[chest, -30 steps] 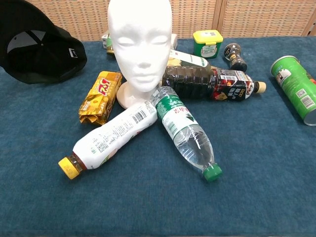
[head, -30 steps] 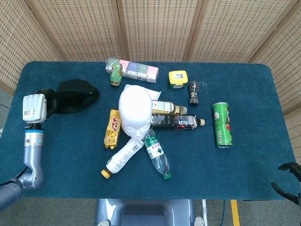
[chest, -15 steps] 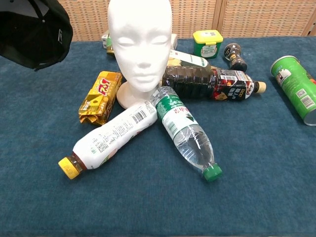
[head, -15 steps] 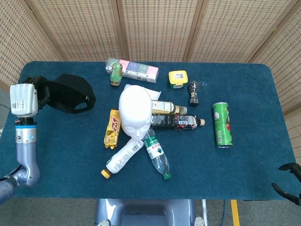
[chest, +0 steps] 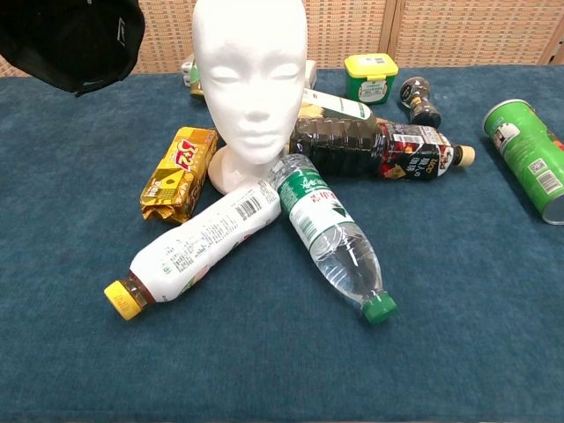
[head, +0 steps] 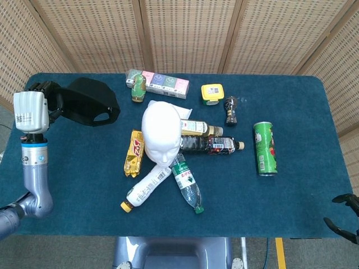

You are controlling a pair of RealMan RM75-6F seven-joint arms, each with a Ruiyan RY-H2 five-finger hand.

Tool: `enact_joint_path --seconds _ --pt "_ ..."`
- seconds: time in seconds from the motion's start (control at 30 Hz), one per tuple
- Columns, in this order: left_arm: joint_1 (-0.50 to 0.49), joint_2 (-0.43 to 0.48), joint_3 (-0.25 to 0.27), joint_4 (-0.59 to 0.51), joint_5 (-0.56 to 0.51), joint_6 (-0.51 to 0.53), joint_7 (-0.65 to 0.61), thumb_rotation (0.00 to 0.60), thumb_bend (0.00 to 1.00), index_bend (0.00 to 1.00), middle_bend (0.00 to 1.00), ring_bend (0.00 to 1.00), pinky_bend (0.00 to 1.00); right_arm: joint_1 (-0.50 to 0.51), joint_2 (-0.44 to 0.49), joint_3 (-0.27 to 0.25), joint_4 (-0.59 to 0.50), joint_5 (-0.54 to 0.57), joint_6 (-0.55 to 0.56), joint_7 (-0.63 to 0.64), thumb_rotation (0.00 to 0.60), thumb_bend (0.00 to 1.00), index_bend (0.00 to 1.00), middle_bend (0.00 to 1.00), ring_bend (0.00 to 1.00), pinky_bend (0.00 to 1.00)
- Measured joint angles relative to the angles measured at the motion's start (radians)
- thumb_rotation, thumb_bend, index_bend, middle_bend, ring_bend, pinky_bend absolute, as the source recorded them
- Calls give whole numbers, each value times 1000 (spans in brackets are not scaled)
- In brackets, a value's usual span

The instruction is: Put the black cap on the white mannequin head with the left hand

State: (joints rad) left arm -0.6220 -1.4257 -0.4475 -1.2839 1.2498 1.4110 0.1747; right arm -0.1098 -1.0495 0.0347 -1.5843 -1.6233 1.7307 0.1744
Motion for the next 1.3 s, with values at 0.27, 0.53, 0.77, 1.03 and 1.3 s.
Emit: enact_joint_path --seconds 0.27,0.53,0.77,1.03,1.3 --pt "-87 -65 -31 79 26 15 -33 600 524 769 564 509 780 -3 1 0 -1 4 1 -1 600 116 452 465 480 503" --pt "-204 -137 -64 167 41 1 -58 600 520 769 564 509 770 -12 4 -1 2 14 7 3 600 116 452 465 480 503" --pt "-305 -191 -84 259 51 -23 -70 600 517 769 564 509 762 -16 8 -2 1 20 4 4 600 117 451 465 480 504" --pt "-434 -269 -105 394 55 -41 -93 600 514 769 564 509 749 -19 10 -3 1 31 -6 10 600 117 452 465 480 505" --pt "-476 -323 -89 402 62 -19 -140 600 502 769 564 509 745 -25 14 -2 1 37 -1 15 600 116 452 465 480 506"
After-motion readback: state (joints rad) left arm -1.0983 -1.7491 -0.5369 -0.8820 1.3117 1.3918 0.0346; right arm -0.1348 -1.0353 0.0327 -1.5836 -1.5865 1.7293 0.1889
